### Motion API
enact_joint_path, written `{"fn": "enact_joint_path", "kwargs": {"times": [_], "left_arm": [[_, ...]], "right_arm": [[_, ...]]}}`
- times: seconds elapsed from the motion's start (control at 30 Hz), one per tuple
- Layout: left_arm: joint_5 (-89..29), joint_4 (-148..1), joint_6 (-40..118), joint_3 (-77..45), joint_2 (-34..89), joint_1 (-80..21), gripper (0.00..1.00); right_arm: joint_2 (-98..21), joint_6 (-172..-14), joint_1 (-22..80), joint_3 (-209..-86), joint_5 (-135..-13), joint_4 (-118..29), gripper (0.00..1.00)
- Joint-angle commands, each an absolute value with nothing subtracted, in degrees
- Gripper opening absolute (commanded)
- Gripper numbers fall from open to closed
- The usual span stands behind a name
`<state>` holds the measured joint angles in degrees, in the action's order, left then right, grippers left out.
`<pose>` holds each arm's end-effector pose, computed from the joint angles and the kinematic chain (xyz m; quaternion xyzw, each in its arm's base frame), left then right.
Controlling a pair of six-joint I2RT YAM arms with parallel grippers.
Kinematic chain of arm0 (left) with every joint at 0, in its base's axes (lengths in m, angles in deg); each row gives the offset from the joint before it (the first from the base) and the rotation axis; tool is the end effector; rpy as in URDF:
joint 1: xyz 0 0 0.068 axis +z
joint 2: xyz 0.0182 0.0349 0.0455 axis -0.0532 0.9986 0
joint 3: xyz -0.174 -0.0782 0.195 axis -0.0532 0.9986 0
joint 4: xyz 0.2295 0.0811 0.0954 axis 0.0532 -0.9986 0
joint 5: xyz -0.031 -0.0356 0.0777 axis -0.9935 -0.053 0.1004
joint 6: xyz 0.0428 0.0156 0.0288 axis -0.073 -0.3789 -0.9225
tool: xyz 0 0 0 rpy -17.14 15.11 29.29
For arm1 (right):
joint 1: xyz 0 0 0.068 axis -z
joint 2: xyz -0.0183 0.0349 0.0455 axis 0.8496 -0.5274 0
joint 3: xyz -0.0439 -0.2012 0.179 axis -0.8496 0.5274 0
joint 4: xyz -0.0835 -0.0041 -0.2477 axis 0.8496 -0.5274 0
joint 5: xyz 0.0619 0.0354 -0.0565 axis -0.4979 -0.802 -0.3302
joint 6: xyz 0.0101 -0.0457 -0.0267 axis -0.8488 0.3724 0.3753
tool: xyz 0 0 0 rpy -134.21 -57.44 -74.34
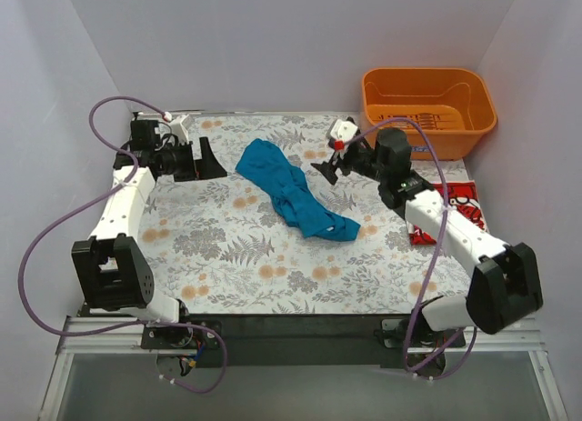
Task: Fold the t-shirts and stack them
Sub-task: Move the tshirt to the center of the board, then flatten the tshirt out
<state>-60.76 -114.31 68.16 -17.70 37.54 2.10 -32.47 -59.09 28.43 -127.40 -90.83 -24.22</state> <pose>0.3161 0.0060 0.3092 -0.2408 0.8604 -0.3957 0.2125 0.2617 0.1663 0.3428 -0.4601 0.5370 0.1640 0.6878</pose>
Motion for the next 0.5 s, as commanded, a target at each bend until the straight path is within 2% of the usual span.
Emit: {"fn": "enact_joint_path", "kwargs": {"times": [0.0,0.03,0.17,0.27,0.4,0.47], "left_arm": [[-65.68,-117.71,58.81,-18.1,38.76,-1.54,0.98],[-64.81,-117.8,57.13,-17.84,39.64,-2.25,0.98],[-62.86,-117.01,51.23,-17.13,42.8,-13.13,0.98],[-60.16,-112.64,50.51,-17.13,46.83,-18.76,0.98],[-57.86,-109.02,55.78,-21.95,54.57,-20.19,0.93],[-56.8,-106.65,59.46,-24.77,56.78,-19.93,0.86]], "right_arm": [[-39.82,-65.17,34.51,-138.53,-92.56,-42.63,0.92],[-44.89,-65.7,35.74,-141.6,-94.07,-51.12,0.94],[-55.56,-64.14,39.97,-156.54,-98.91,-68.89,0.95],[-59.26,-62.46,41.9,-158.95,-104.62,-76.92,0.91],[-59.0,-61.4,41.47,-157.46,-108.32,-78.89,0.85],[-59.09,-61.49,39.37,-157.63,-107.36,-78.36,0.82]]}}
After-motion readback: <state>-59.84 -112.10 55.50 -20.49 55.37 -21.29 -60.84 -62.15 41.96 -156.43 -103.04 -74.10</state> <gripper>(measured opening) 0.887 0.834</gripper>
